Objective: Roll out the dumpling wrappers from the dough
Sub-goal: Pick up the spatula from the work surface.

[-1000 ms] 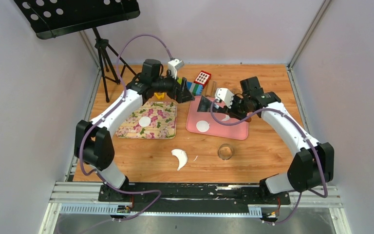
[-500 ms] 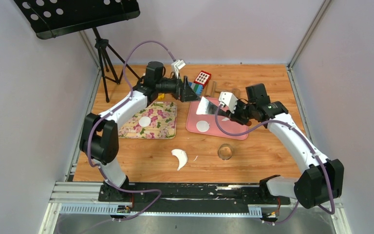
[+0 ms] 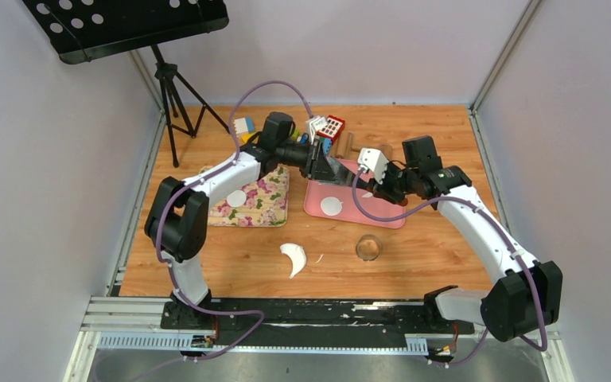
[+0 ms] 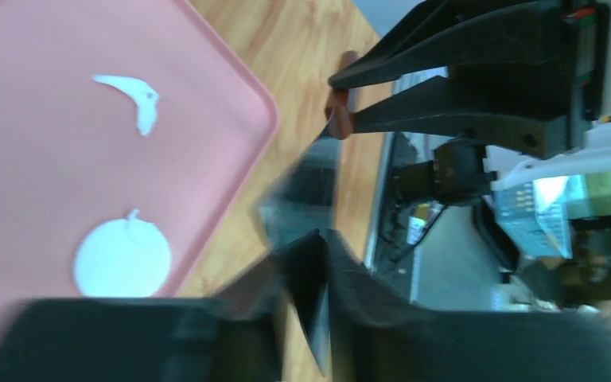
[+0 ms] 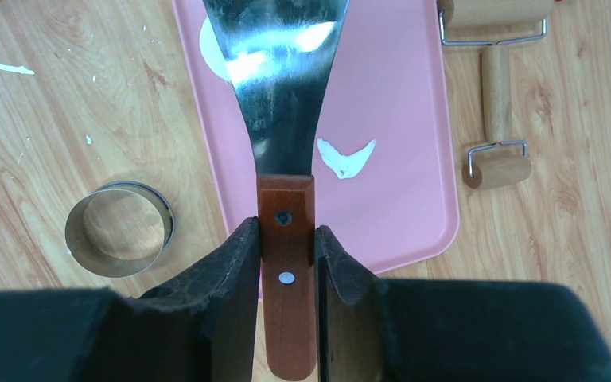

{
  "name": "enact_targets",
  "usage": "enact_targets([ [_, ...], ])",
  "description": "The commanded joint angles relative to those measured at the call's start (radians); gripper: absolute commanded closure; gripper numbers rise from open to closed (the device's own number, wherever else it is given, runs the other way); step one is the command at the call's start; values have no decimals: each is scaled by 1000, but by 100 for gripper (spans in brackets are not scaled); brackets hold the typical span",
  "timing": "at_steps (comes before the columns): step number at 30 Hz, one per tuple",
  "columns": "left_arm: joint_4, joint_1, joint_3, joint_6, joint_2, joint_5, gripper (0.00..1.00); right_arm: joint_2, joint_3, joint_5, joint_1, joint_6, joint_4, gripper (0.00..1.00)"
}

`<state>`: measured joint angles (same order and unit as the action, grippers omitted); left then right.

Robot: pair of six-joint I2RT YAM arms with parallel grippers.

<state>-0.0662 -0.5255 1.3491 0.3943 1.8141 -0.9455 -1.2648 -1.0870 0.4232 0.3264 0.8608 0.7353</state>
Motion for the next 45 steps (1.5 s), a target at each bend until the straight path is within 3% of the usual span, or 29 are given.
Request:
enact_targets([
  [1,1,-4,63,-20,10,-25,94,46,-26,40,8,-21,-56,100],
  [2,2,-4,65,-19,11,-25,100,48,-27,37,7,-24,-57,100],
  [5,1,-4,64,-20,11,-27,100,51,-32,33,7,-35,-62,100],
  [7,4,-2,63,-20,8,-35,100,50,-40,23,7,-48,-62,91],
  [9,13,0,63,-19,2,-49,100,49,-52,31,-5,-85,-60,64],
  [11,40,8,57,-7,-10,-73,100,48,-66,103,-45,-121,-44,32],
  [13,102,23,39,27,-29,-97,100,34,-97,265,-137,-148,-3,11],
  [15,194,42,8,85,-51,-128,100,-2,-141,471,-261,-162,58,1],
  [18,446,66,-64,259,-76,-176,100,-94,-213,748,-437,-124,193,0],
  [23,1096,80,-161,730,-48,-211,100,-256,-248,1073,-575,3,390,0],
  [26,1452,90,-164,997,15,-197,100,-367,-325,1128,-588,373,754,0],
  [27,1503,91,-158,1047,32,-194,100,-407,-346,1141,-589,457,856,0],
  [31,1477,92,-193,1010,33,-161,100,-443,-330,1215,-598,482,872,1],
  [38,1239,93,-265,800,20,-111,100,-412,-308,1284,-595,452,865,4],
  [45,1267,91,-258,823,55,-99,100,-424,-300,1286,-575,416,844,8],
])
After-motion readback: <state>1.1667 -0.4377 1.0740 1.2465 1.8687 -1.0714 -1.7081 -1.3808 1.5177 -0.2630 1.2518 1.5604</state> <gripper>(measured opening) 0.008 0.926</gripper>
